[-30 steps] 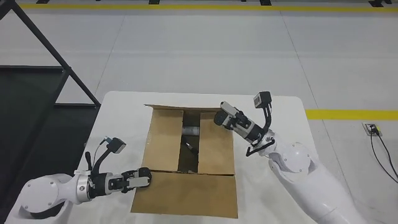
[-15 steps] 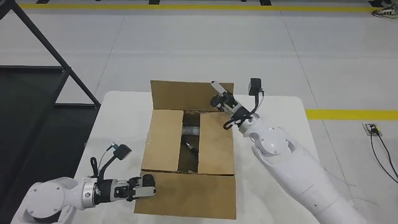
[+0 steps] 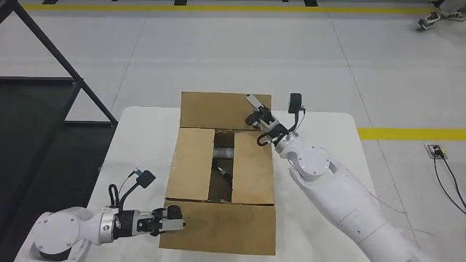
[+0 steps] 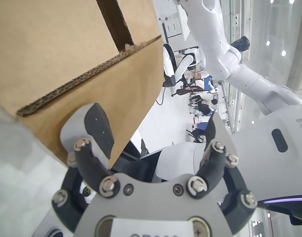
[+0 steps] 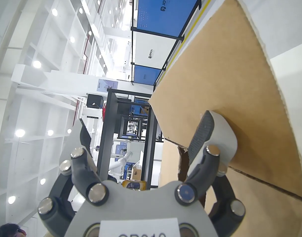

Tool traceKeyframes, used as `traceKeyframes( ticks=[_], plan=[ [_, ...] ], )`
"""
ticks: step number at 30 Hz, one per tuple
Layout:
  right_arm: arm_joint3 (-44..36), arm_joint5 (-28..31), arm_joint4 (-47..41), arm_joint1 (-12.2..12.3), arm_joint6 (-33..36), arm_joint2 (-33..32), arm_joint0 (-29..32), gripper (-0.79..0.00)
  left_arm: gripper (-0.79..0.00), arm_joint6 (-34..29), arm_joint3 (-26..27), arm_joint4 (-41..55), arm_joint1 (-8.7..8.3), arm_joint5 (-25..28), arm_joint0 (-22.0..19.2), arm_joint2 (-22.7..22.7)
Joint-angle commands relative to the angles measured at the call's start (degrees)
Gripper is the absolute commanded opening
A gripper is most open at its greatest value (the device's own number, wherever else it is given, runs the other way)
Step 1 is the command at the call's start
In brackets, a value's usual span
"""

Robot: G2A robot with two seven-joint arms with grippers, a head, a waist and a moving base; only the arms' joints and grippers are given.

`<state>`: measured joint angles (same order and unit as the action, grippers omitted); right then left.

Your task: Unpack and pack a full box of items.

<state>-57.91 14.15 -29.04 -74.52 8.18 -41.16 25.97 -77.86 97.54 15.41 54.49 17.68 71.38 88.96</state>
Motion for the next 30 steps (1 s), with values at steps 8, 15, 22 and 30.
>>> traceKeyframes(
  ticks=[8,15,22,30],
  plan=[
    [-0.53,-0.17,-1.98,-0.71,-2.81,-3.56,1.08,0.000,0.000,2.11,1.65,-1.27,-0.16,-0.17,1.08,-0.63],
    [3.49,-3.55,-0.74,-2.57,-4.21,-3.28,-1.30,0.000,0.000,2.74,1.93,-0.89,-0.53,0.03,1.88,-0.34],
    [8.86,-6.05,0.57,-5.08,-3.79,-1.61,-4.40,0.000,0.000,3.35,2.28,-0.57,-0.93,0.11,2.61,0.28],
    [14.33,-8.99,2.76,-7.62,-2.89,-0.19,-7.17,0.000,0.000,3.98,1.83,-0.40,-1.27,0.13,2.55,0.11]
  ],
)
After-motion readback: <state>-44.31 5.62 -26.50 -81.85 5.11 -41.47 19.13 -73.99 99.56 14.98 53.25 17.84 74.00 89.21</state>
